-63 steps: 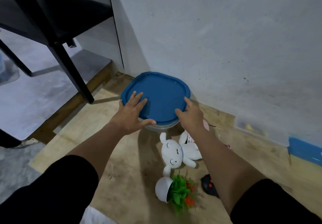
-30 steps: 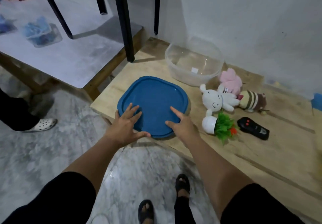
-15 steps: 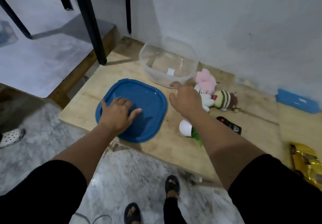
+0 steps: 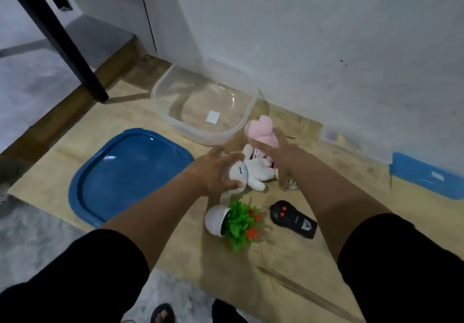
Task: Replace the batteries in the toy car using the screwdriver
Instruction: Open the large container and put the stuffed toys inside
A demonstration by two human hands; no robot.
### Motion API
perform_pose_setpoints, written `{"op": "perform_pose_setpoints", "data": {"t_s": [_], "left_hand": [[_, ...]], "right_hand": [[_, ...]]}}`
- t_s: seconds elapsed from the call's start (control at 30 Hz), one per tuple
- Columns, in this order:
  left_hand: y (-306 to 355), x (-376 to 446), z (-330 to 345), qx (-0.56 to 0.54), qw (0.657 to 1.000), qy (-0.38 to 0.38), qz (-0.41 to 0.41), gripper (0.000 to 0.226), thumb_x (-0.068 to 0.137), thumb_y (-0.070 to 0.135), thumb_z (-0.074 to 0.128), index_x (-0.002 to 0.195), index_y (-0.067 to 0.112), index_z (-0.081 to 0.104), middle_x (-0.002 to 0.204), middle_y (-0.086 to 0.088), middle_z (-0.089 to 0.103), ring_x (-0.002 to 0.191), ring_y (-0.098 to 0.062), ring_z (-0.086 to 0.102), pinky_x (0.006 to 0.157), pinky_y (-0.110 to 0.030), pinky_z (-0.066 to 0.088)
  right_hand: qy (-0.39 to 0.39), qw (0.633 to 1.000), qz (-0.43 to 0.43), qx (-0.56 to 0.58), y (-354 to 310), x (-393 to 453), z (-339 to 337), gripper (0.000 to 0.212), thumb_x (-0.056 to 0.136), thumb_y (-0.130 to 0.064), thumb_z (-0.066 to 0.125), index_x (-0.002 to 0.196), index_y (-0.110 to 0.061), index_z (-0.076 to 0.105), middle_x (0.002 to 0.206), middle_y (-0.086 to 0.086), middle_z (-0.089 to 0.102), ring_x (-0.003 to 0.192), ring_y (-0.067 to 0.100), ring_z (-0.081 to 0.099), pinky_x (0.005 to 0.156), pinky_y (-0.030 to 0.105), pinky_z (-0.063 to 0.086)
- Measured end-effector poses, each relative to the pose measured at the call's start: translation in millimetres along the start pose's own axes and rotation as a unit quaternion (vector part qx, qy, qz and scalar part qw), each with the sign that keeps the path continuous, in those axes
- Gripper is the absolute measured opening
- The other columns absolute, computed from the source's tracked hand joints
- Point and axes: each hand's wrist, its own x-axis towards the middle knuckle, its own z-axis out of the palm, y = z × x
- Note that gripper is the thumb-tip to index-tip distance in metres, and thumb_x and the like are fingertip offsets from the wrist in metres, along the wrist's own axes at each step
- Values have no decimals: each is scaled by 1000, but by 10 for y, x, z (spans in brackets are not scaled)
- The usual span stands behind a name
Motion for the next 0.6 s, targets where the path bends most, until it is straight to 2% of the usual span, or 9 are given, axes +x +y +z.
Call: {"op": "perform_pose_setpoints", "data": {"t_s": [0.1,0.17,0.23,0.3,0.37,0.4,0.5,0.53,0.6], "left_hand": [[4,93,22,-32,999,-13,-18,75,79,50,66,143,35,30,137,-11,42,126,-28,41,101,-33,34],[5,127,45,-53,998,-25,-32,76,78,50,66,143,32,31,133,-12,44,123,-29,42,100,-33,34],[23,131,60,-71,996,-26,-36,80,71,54,61,141,30,32,131,-13,44,122,-29,43,100,-34,36],[49,117,54,-84,996,-22,-38,80,66,55,55,139,29,35,127,-12,47,119,-27,45,98,-33,38],[91,92,3,-111,993,-16,-43,76,66,55,56,135,30,40,124,-8,51,113,-23,49,93,-30,40],[128,79,-48,-128,991,-13,-42,72,65,54,58,132,30,43,122,-5,54,109,-20,51,89,-28,40],[272,59,-296,-167,986,7,-20,60,69,44,68,125,31,50,115,4,58,102,-15,55,81,-23,42],[314,62,-403,-174,985,19,-12,54,73,38,71,123,32,51,112,5,59,99,-15,56,77,-21,44],[363,69,-642,-177,983,54,10,48,76,31,71,120,34,52,107,7,58,94,-12,55,69,-14,41]], "right_hand": [[-34,999,-14,-38,41,153,-4,104,62,-72,52,145,-45,-4,154,5,20,130,38,36,103,55,36],[-46,999,-21,-3,84,300,14,108,47,-84,42,142,-50,2,143,5,37,122,37,44,100,55,38],[-29,998,-25,55,202,484,74,109,40,-93,49,133,-58,6,120,4,55,105,33,57,91,52,46],[-43,997,-25,52,157,352,-21,98,53,-71,61,134,-54,11,112,6,56,95,32,59,76,44,52],[-63,997,-14,52,108,207,-151,91,60,-42,59,139,-44,13,112,10,50,88,32,55,57,34,44],[-54,997,-18,52,105,173,-212,90,60,-39,57,140,-40,15,111,10,50,85,30,53,54,31,41],[8,998,-58,-7,69,115,-470,50,77,-43,57,123,-29,45,101,8,57,81,27,57,63,27,41],[7,998,-53,-14,18,98,-576,42,82,-37,60,120,-26,48,110,9,55,90,29,57,68,28,42],[6,994,-65,-92,-119,55,-812,65,78,-23,72,133,-27,39,138,13,35,115,36,49,83,34,44]]}}
